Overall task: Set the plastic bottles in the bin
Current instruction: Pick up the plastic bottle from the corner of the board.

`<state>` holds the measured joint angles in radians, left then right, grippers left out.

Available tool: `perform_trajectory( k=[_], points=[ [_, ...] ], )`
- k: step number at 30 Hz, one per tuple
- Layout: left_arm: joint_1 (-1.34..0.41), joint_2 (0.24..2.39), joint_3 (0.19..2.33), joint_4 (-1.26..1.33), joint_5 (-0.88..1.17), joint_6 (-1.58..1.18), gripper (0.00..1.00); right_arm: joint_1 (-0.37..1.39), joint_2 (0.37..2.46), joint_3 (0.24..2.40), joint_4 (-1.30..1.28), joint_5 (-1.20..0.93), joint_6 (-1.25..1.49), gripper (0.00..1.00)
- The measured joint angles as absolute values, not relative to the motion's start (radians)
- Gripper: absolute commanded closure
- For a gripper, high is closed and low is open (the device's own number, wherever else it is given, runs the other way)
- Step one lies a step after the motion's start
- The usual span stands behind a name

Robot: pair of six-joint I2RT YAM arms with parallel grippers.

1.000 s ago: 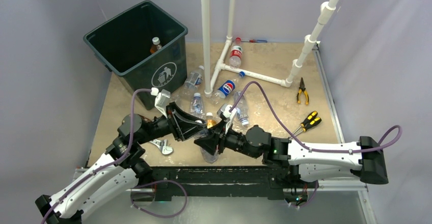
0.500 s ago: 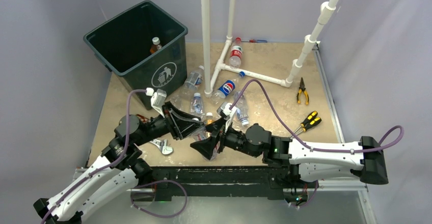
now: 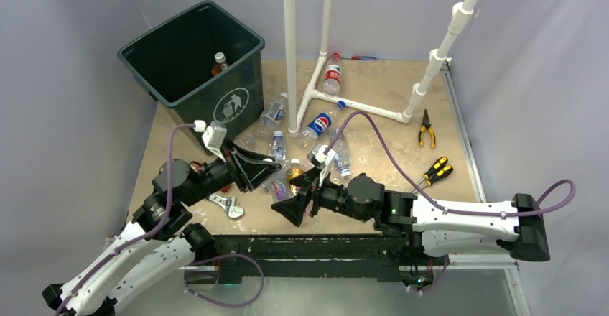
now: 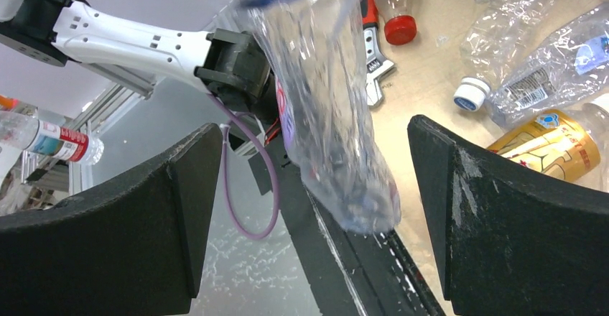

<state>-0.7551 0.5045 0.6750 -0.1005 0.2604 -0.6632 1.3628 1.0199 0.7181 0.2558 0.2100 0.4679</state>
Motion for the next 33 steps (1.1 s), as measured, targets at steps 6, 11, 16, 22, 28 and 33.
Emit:
perform_trajectory(
  k=[6,11,16,22,28,33],
  points=[
    [-0.755,0.509,0.776,-0.169,0.2,-0.601,1.0,1.363,0.955,0.718,0.205,0.215,0.468,0.01],
    [-0.755,0.534,0.842,-0.209,0.147,-0.554,1.0,1.363,0.901,0.718,0.188,0.214,0.467,0.01],
    [-0.755,0.568,0.863,-0.242,0.095,-0.528,1.0,1.363,0.876,0.718,0.186,0.209,0.466,0.01],
    [-0.755,0.596,0.899,-0.294,0.009,-0.503,1.0,1.363,0.859,0.718,0.179,0.189,0.455,0.01],
    [-0.755,0.628,1.006,-0.325,-0.113,-0.446,1.0,1.363,0.813,0.713,0.176,0.182,0.447,0.01],
    [-0.755,0.691,1.143,-0.334,-0.233,-0.369,1.0,1.363,0.762,0.689,0.178,0.179,0.442,0.01]
  ],
)
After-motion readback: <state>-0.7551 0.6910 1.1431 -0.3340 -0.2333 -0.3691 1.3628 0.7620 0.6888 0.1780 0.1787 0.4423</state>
